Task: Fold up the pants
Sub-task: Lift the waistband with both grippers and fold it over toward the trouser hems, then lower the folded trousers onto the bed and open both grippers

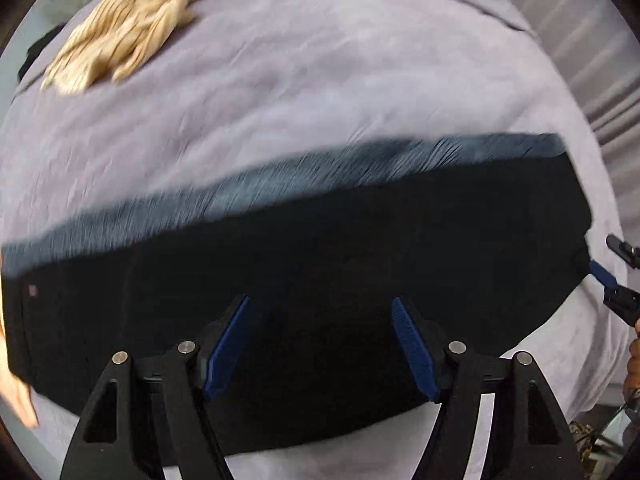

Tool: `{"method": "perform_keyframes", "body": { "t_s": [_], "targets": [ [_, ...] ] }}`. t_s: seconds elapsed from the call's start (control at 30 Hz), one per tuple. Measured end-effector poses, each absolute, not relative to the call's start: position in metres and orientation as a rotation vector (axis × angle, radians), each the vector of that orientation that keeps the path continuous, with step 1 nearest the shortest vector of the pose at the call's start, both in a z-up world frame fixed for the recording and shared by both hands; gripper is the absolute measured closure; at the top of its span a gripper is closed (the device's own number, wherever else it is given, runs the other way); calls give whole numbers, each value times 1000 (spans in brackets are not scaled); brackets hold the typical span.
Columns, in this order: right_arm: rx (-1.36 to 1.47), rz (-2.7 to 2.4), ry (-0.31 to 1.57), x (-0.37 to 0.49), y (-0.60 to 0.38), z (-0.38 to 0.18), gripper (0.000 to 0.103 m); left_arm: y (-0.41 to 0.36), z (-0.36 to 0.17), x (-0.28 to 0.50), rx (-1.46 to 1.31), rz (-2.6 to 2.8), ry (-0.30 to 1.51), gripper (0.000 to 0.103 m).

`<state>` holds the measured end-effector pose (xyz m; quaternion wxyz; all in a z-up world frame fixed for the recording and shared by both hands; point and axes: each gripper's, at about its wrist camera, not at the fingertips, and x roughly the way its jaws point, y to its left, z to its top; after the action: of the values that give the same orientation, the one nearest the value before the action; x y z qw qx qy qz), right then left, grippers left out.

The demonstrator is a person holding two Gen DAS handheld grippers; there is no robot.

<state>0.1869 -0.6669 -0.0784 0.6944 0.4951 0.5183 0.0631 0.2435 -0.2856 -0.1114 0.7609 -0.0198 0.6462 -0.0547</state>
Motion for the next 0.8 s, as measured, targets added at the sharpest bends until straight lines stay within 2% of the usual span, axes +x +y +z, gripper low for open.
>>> {"method": "perform_keyframes", "body": {
  "t_s": [0.07,0.1,0.13,0.23,0.3,0.4,0.5,0.53,0.6,0.63,0.67,0.8],
  "targets": [
    [1129,141,1202,203,-651,-104,48,-276,-123,235,-71,-80,1439,30],
    [1138,134,1209,208,-646,-110,56,-274,-126,232,-78,-68,1450,30],
    [1153,135,1217,211,-642,-112,97,-272,-129,230,-73,-55,1460,30],
    [1192,183,1150,195,-641,-85,95,-270,-121,226,-50,-72,1449,30],
    [1168,191,1173,176,-639,-72,95,-267,-115,224,-31,-90,1433,30],
    [1041,109,1316,164,-637,-95,95,-262,-122,224,-16,-79,1460,30],
    [1183,120,1322,157,-647,-112,92,-256,-132,222,4,-42,1505,30],
    [1167,110,1312,154,-648,-103,86,-253,-130,219,7,-37,1502,30],
    [1056,101,1299,148,-646,-80,67,-246,-124,211,2,-37,1496,30],
    [1007,113,1293,145,-642,-67,48,-240,-121,207,3,-31,1501,30],
    [969,140,1285,140,-636,-54,43,-234,-118,203,2,-23,1502,30],
    [963,309,1280,134,-593,-27,43,-195,-102,196,-2,17,1452,30]
  ]
}}
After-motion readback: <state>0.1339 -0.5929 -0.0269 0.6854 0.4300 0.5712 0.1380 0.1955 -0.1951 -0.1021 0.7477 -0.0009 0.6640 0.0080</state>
